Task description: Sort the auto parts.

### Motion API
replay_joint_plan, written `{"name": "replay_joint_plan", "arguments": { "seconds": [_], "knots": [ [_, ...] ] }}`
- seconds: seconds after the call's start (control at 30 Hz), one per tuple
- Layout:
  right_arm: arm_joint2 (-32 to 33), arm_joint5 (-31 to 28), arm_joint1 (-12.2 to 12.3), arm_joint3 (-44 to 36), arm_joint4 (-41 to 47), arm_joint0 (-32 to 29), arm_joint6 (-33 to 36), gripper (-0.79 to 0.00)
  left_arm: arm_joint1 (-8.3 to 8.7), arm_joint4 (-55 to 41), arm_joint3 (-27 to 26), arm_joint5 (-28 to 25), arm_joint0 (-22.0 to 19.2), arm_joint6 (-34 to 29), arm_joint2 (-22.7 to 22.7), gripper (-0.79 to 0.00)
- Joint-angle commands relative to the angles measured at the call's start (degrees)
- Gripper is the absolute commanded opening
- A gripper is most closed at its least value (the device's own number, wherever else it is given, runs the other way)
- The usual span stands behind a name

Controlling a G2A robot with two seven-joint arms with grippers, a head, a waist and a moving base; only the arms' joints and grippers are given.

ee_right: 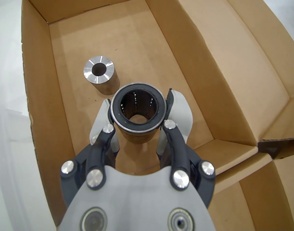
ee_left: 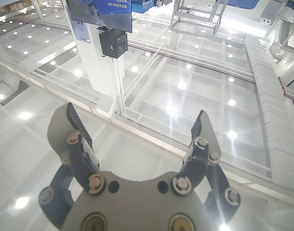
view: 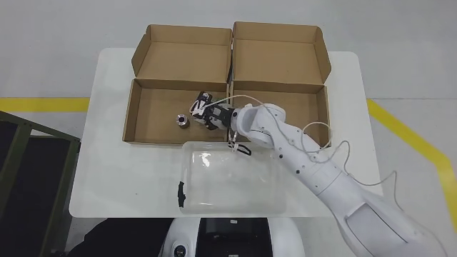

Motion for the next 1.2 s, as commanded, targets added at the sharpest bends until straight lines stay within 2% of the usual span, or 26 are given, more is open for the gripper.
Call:
{"name": "replay_joint_plan", "arguments": {
  "seconds": [0.0,0.07,0.1,0.13,0.17,0.2,0.23,0.3,0.37,0.47,0.93,1.17],
  "knots": [
    [0.0,0.0,-0.2,0.4,-0.1,0.1,0.0,-0.449,0.0,0.0,0.0,0.0,0.0,0.0,0.0,0.0],
    [0.0,-0.1,-0.4,0.6,-0.1,0.1,0.0,-0.388,0.0,0.0,0.0,0.0,0.0,0.0,0.0,0.0],
    [0.1,-0.2,-0.4,0.7,-0.2,0.1,0.0,-0.256,0.0,0.0,0.0,0.0,0.0,0.0,0.0,0.0],
    [0.2,-0.3,-0.5,0.6,-0.4,0.0,-0.1,-0.222,0.0,0.0,0.0,0.0,0.0,0.0,0.0,0.0],
    [0.3,-0.4,-0.5,0.6,-0.5,0.0,0.0,-0.336,0.0,0.0,0.0,0.0,0.0,0.0,0.0,0.0],
    [0.5,-0.5,-0.5,0.4,-0.6,-0.1,0.1,-0.379,0.0,0.0,0.0,0.0,0.0,0.0,0.0,0.0],
    [0.7,-0.8,-0.4,0.1,-0.6,-0.2,0.2,-0.366,0.0,0.0,0.0,0.0,0.0,0.0,0.0,0.0],
    [1.3,-1.1,-0.3,-0.9,-0.7,-0.5,0.3,-0.271,0.0,0.0,0.0,0.0,0.0,0.0,0.0,0.0],
    [2.0,-1.6,-0.1,-2.3,-0.8,-1.1,0.4,-0.126,0.0,0.0,0.0,0.0,0.0,0.0,0.0,0.0],
    [3.5,-2.2,0.5,-5.1,-1.1,-2.3,0.4,0.0,0.0,0.0,0.0,0.0,0.0,0.0,0.0,0.0],
    [15.3,-10.0,5.3,-31.2,-2.8,-15.9,1.9,0.0,0.0,0.0,0.0,0.0,0.0,0.0,0.0,0.0],
    [23.7,-14.0,7.6,-39.2,-2.0,-23.4,-0.1,0.0,0.0,0.0,0.0,0.0,0.0,0.0,0.0,0.0]
  ]
}}
